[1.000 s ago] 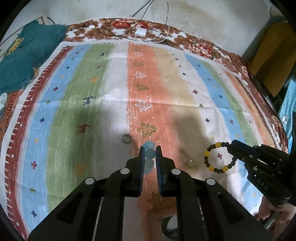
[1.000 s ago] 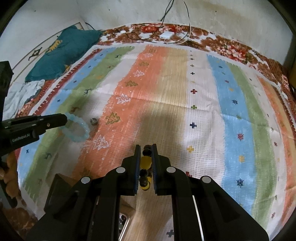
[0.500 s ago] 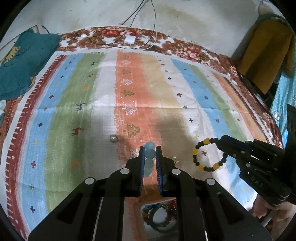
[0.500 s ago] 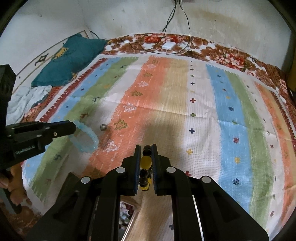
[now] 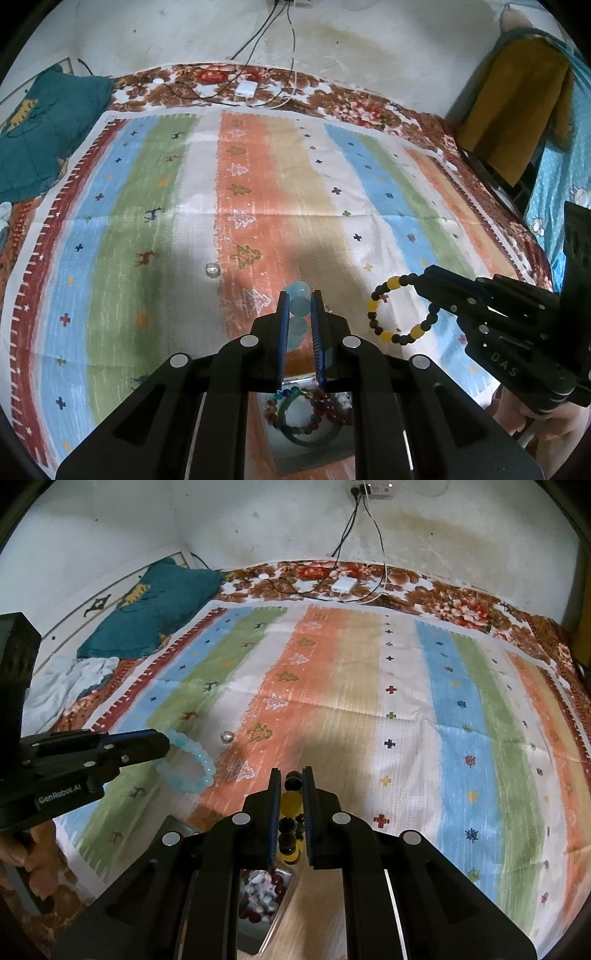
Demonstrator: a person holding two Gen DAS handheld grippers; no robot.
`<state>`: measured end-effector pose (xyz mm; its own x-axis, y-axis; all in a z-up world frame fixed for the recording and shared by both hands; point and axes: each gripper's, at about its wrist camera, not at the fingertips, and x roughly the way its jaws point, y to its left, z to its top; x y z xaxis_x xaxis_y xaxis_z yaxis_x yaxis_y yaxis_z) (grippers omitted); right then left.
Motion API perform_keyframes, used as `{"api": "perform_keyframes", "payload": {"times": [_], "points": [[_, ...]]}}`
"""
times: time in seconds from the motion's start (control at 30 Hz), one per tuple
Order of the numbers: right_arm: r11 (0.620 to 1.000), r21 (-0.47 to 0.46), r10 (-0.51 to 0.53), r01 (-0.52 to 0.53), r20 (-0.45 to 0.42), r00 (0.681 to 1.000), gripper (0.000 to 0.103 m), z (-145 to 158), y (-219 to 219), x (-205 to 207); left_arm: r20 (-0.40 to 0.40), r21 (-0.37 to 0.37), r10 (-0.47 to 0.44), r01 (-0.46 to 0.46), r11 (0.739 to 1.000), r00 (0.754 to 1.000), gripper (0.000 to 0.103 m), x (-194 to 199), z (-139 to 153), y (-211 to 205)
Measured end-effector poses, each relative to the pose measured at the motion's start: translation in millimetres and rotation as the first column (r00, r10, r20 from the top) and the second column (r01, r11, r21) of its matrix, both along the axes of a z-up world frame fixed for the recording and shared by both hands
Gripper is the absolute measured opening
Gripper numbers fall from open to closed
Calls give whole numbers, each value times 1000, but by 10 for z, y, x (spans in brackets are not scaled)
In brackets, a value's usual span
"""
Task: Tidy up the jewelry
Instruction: 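Carry the light-blue and yellow-black bracelets in both tools over the tin, then lower both bracelets into the tin and open both tools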
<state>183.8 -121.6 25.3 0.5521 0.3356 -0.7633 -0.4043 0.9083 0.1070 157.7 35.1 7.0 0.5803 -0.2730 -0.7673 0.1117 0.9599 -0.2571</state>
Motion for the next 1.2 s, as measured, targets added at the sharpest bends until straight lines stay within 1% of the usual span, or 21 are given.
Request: {"api": "perform_keyframes", "payload": {"times": [0.33,0.6,1.2], "points": [[1000,23,20,-21,27,999,12,127,-30,-147,36,-22,-9,10,1000,999,11,-221,114,-19],[999,21,31,-32,23,999,12,110,-47,-221,37,-28,-5,6,1000,999,11,-326,111,-2],[996,26,88,-88,18,996,12,115,-12,-607,41,-23,-22,22,999,999,11,-716,53,-75]]}}
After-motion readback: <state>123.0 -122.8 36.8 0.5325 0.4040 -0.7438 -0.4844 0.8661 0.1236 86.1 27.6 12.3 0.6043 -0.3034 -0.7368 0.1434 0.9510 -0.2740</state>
